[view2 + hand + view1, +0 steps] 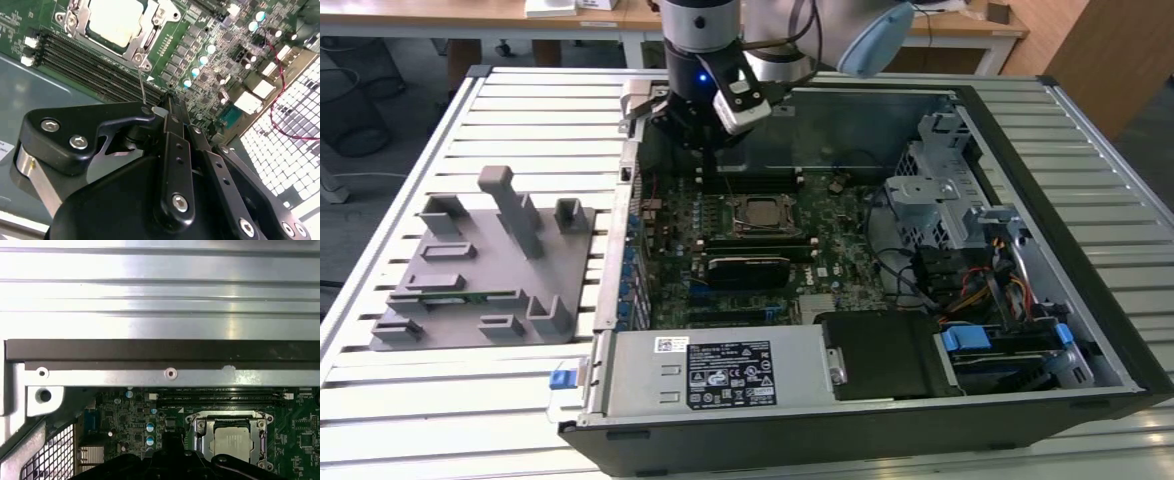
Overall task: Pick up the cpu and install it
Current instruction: 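Install the first cpu locking lever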
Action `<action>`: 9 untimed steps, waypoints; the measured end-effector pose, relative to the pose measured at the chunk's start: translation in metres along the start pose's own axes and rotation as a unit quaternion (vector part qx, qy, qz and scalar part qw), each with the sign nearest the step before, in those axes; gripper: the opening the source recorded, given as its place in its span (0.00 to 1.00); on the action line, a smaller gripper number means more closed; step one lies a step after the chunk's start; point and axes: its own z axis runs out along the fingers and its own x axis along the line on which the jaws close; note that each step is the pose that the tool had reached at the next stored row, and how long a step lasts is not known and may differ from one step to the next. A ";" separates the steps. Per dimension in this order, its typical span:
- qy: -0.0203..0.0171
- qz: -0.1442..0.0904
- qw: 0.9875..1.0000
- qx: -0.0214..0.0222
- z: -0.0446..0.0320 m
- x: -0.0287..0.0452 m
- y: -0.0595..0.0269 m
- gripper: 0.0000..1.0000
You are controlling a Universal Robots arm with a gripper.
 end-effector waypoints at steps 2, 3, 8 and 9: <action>0.000 -0.001 1.000 0.000 0.0005 0.0001 0.0023 0.11; 0.000 -0.002 1.000 0.000 0.0006 0.0001 0.0034 0.11; 0.000 -0.003 1.000 0.000 0.0008 -0.0031 0.0062 0.11; 0.000 -0.003 1.000 0.000 0.0009 -0.0056 0.0063 0.11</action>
